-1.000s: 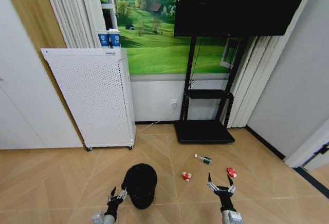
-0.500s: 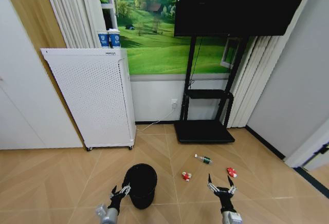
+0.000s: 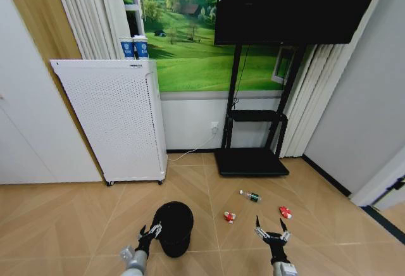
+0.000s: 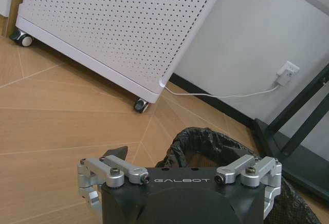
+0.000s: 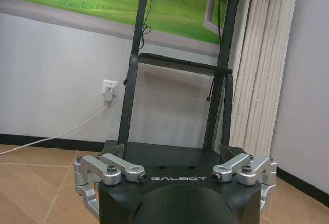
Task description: Pick up the trash bin and place the garbage on the floor into it.
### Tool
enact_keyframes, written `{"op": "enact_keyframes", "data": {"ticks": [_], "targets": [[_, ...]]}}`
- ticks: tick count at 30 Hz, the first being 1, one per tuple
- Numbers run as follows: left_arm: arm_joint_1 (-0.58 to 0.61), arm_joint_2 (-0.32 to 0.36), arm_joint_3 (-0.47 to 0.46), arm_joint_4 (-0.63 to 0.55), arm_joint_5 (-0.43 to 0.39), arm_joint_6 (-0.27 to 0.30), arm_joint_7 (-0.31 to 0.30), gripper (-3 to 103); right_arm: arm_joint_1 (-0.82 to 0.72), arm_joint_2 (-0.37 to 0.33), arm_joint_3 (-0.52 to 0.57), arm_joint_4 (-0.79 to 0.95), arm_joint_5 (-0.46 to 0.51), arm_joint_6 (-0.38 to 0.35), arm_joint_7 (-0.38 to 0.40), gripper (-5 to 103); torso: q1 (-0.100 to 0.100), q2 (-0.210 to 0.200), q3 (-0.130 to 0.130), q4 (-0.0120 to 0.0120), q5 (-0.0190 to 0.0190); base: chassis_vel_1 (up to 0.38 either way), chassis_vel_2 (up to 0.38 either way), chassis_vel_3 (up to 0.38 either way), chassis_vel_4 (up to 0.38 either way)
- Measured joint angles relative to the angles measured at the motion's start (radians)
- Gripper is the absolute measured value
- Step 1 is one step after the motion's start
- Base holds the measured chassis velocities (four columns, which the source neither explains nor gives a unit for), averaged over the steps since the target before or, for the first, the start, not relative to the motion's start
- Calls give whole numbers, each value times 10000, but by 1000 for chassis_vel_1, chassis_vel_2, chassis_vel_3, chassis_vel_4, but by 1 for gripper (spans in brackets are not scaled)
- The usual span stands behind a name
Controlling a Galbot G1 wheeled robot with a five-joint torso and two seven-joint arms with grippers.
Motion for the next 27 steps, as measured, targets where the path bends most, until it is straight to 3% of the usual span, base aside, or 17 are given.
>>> {"op": "enact_keyframes", "data": {"ticks": [10,12,18,27], "targets": [[-167,-80,231,172,66,169,-614,100,23,168,-17,-159,-95,-8,12,100,0,0,0,0,0,0,0,0,0],[-295,-78,349,172,206,383,-1214,100,-8,226,-19,-198,-185,-5,15,100,0,0,0,0,-1,0,0,0,0],[-455,-84,558,106,467,730,-2167,100,-16,287,-18,-263,-244,12,23,100,0,0,0,1,0,0,0,0,0],[-691,-26,667,31,414,818,-2384,100,-38,372,-9,-279,-259,44,25,100,0,0,0,0,-1,0,0,0,0]]}}
